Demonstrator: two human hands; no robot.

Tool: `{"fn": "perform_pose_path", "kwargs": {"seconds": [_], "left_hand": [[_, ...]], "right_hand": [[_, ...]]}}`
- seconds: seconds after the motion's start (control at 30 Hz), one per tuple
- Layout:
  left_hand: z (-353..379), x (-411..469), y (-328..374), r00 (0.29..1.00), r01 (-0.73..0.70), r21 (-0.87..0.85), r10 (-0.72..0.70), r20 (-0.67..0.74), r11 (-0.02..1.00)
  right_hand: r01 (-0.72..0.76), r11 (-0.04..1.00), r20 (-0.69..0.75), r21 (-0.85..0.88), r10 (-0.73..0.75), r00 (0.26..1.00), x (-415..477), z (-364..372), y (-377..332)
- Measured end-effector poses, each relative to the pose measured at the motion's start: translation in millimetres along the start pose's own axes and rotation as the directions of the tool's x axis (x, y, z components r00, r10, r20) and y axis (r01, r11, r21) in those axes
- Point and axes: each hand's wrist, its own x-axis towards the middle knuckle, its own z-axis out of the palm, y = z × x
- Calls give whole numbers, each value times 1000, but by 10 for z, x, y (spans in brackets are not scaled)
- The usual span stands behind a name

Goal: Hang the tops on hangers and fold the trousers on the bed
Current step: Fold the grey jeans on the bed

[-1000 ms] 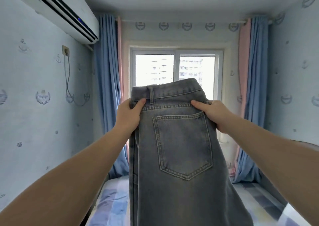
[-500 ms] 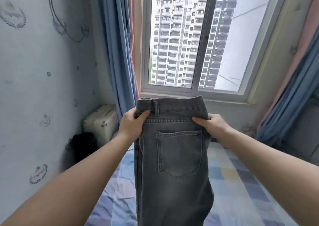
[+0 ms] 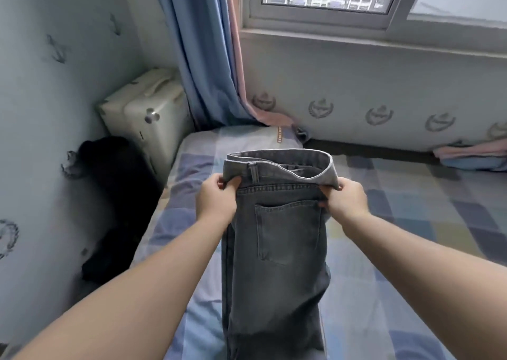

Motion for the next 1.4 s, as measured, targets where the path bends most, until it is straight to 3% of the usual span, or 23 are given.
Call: {"fn": "perform_pose_path", "kwargs": {"seconds": [0.1, 0.2, 0.37, 0.53, 0.63, 0.7, 0.9, 1.23, 1.4], "left_hand": [[275, 427, -404, 999, -12, -19, 11, -35, 1000], [513, 514, -808, 998, -18, 6, 17, 60, 1000], [621, 75, -1562, 970, -125, 309, 51, 237, 943], [739, -701, -1699, 927, -242, 534, 29, 375, 810], [823, -1232, -1639, 917, -283, 623, 16, 398, 729], [830, -1640, -1640, 916, -290, 646, 8, 402, 706], [701, -2921, -1617, 929, -219, 691, -68, 363, 688], [441, -4631, -2219, 932, 87, 608, -281, 231, 789], [375, -5318, -2882, 880, 243, 588, -431, 201, 771]], "right_hand": [[12, 992, 59, 123, -20, 998, 363, 542, 243], [3, 993, 178, 119, -24, 984, 439, 924, 633], [77, 997, 355, -19, -65, 933, -116, 1116, 1541], [178, 913, 435, -366, -1, 900, -633, 714, 2061], [322, 789, 510, -522, -13, 860, -919, 340, 2099], [416, 705, 550, -575, -44, 834, -1129, 69, 2132], [568, 580, 645, -583, -94, 758, -1861, -635, 2340], [487, 678, 660, -551, -3, 751, -3039, -1092, 3226], [276, 818, 633, -505, 134, 763, -3587, -1108, 4091]]}}
